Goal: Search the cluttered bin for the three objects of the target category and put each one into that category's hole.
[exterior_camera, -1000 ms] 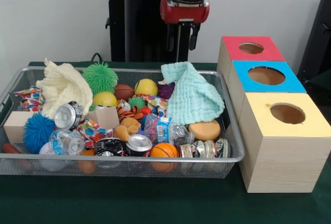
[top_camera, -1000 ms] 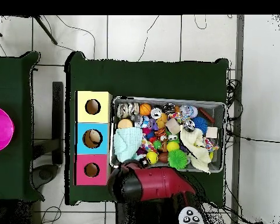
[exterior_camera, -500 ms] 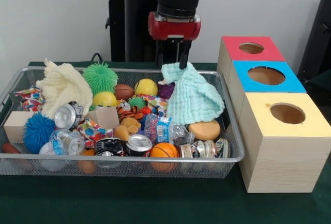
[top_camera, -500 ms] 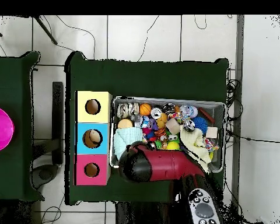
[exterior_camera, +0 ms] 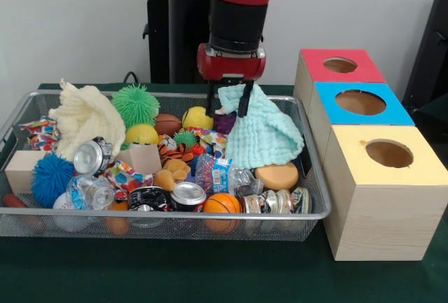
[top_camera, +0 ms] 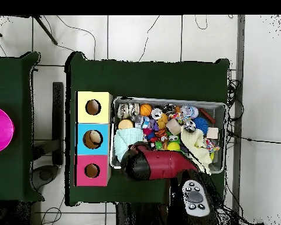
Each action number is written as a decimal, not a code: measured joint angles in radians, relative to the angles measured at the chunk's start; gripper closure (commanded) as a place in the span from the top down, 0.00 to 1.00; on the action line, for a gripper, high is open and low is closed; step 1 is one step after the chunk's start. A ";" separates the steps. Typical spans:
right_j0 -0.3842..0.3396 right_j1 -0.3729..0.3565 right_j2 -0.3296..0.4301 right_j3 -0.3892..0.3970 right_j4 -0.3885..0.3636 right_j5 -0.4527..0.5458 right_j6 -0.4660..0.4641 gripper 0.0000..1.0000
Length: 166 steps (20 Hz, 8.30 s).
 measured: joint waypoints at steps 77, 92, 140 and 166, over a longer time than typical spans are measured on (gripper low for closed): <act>-0.391 0.028 0.538 -0.009 -0.761 0.084 -0.146 1.00; -0.208 0.150 0.406 -0.091 -0.761 0.099 -0.146 1.00; -0.268 0.073 0.452 -0.137 -0.728 0.170 -0.146 1.00; -0.410 -0.041 0.543 -0.078 -0.629 0.192 -0.146 1.00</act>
